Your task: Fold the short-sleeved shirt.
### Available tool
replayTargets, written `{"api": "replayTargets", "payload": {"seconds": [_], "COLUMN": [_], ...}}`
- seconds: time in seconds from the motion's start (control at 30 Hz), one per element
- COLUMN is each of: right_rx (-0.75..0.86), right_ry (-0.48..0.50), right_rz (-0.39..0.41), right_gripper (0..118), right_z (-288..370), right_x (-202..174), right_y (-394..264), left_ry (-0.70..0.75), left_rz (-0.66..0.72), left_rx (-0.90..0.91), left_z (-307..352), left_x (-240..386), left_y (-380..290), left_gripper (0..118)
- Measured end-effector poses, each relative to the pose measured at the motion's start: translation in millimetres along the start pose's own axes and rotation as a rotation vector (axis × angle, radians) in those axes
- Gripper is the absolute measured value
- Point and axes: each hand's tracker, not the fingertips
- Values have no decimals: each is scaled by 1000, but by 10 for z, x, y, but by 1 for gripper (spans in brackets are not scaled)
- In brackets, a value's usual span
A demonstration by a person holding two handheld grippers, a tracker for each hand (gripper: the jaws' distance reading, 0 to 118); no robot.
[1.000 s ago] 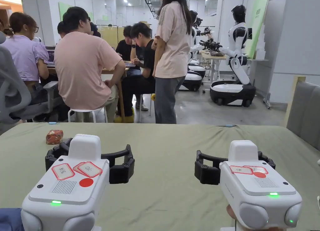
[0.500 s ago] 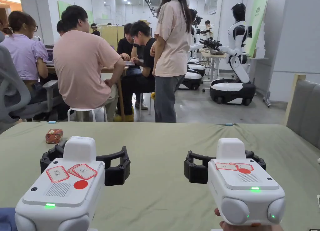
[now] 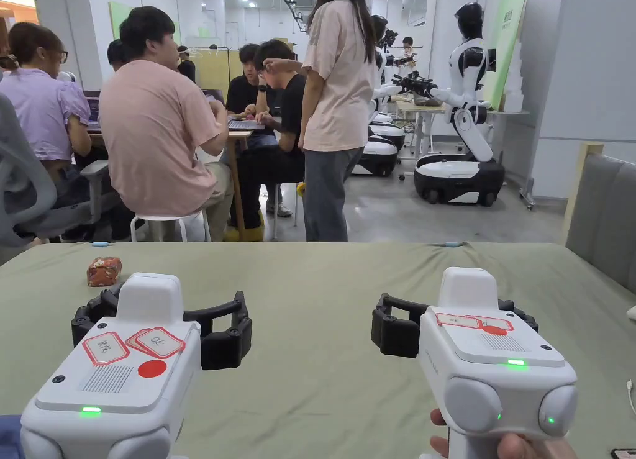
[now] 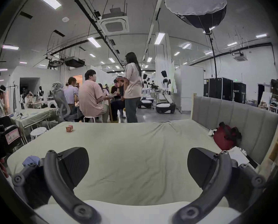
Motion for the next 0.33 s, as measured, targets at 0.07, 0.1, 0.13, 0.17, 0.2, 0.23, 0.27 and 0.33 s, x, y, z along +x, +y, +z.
{"api": "replayTargets", "payload": {"seconds": [0.07,0.1,0.13,0.17,0.2,0.23,0.27,0.33], "right_rx": [9,-11,-28,-27,-18,-11,-1,4], "right_ry": [23,56,79,92,82,75,55,-10], "right_rz": [17,19,10,3,10,17,20,23], "right_gripper": [118,118,118,118,118,118,118,118], "right_z": [17,14,17,24,36,41,48,52], "right_x": [-1,-9,16,25,5,-26,-21,-57], "right_y": [-2,11,16,14,6,-3,-12,-19], "left_ry": [2,2,0,-2,-3,-3,-4,-7], "left_rz": [-1,-1,0,0,-2,-2,-3,-3], "left_rx": [1,-1,-2,-5,-6,-5,-4,-2], "left_z": [4,2,0,-2,-3,-2,0,3], "left_x": [0,3,5,7,10,17,21,26], "left_y": [-2,-3,-5,-5,-5,-5,-3,10], "left_gripper": [118,118,118,118,118,118,118,118]}}
